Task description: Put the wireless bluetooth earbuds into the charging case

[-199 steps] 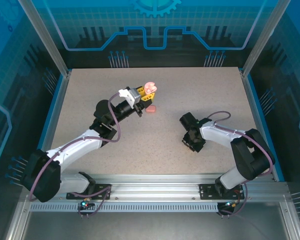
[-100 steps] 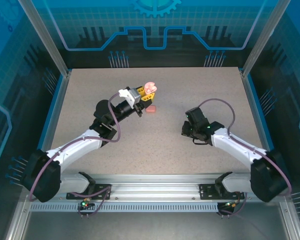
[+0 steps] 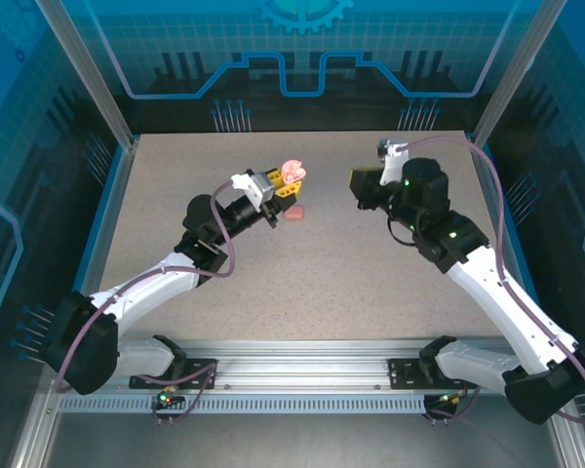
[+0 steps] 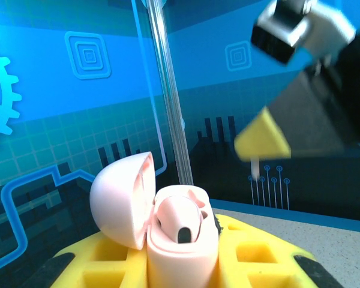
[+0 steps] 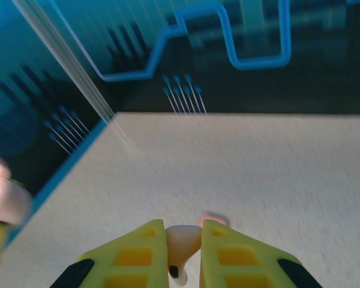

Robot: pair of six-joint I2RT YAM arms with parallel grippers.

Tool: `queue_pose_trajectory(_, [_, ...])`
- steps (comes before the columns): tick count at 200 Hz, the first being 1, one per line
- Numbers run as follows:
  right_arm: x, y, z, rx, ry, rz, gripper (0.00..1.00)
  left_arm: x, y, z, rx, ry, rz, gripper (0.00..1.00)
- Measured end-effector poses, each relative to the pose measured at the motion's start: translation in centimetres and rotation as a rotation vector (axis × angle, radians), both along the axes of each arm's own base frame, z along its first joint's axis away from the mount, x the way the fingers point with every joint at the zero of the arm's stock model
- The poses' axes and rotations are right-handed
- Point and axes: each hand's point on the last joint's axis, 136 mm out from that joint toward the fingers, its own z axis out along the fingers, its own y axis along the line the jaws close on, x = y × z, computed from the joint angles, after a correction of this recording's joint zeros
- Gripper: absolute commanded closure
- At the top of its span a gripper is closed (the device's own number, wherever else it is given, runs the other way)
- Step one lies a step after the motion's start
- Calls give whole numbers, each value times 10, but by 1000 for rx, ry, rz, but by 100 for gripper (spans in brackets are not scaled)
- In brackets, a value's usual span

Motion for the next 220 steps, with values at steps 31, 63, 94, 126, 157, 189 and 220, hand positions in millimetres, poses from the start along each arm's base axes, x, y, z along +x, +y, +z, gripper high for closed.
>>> queue_pose_trajectory(31, [-5, 11, 51, 50, -103, 73, 85, 0, 0, 1, 0, -1, -3, 100])
queue_pose_trajectory(63, [-5, 30, 70, 83, -130, 167, 85, 0, -1, 0, 0, 3, -4, 100])
queue_pose_trajectory(94, [-6, 51, 67, 87, -117, 262, 86, 0, -1, 3, -2, -1, -8, 100])
queue_pose_trajectory(126, [-16, 74, 62, 46, -133, 354, 86, 0, -2, 6, -4, -6, -11, 100])
queue_pose_trajectory(157, [-29, 90, 62, 1, -169, 418, 86, 1, -2, 6, -3, -4, -11, 100])
queue_pose_trajectory(189, [-27, 94, 59, -31, -184, 416, 86, 2, -3, 8, -4, -4, -11, 100])
queue_pose_trajectory(220, [-21, 96, 52, -54, -179, 406, 87, 2, -3, 8, -5, -1, -12, 100])
